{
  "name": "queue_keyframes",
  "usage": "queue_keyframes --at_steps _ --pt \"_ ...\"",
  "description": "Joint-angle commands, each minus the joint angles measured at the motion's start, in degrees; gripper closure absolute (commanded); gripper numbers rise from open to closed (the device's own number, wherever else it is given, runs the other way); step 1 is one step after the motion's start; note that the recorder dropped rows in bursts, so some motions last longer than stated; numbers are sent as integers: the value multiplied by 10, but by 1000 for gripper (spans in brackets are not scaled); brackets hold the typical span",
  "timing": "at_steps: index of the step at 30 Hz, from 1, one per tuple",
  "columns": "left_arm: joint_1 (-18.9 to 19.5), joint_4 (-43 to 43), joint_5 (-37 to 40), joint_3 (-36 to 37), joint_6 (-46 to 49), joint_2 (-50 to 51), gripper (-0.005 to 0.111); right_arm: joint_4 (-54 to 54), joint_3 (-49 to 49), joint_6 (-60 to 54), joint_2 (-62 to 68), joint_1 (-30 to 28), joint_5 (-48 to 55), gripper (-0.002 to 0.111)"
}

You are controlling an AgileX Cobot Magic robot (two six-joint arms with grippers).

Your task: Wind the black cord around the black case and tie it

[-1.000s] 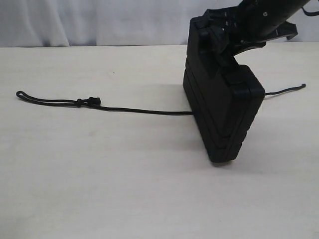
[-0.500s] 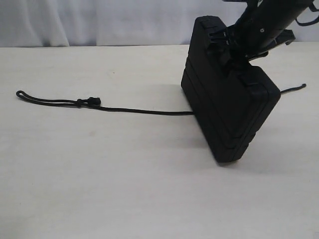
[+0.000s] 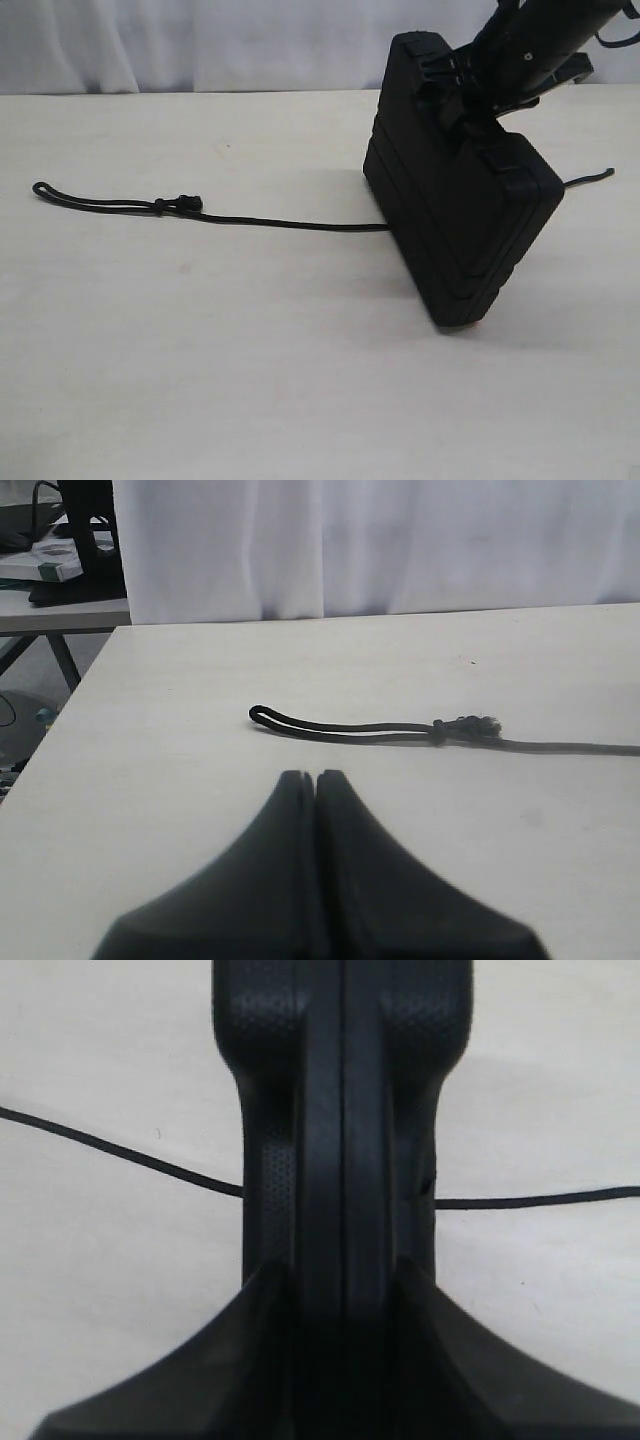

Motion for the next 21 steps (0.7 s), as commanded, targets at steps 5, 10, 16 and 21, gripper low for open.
queue_keyframes --at_steps 5,10,16,21 --pt "2 -4 -8 2 -2 -4 107 0 1 -7 -22 -2 -6 77" --pt "2 -4 -8 2 -2 -4 107 0 1 -7 -22 -2 6 77" --pt "2 -4 -8 2 -2 -4 107 0 10 -7 -22 -2 8 84" --pt "2 -4 -8 2 -2 -4 107 16 10 -4 -24 -2 10 104"
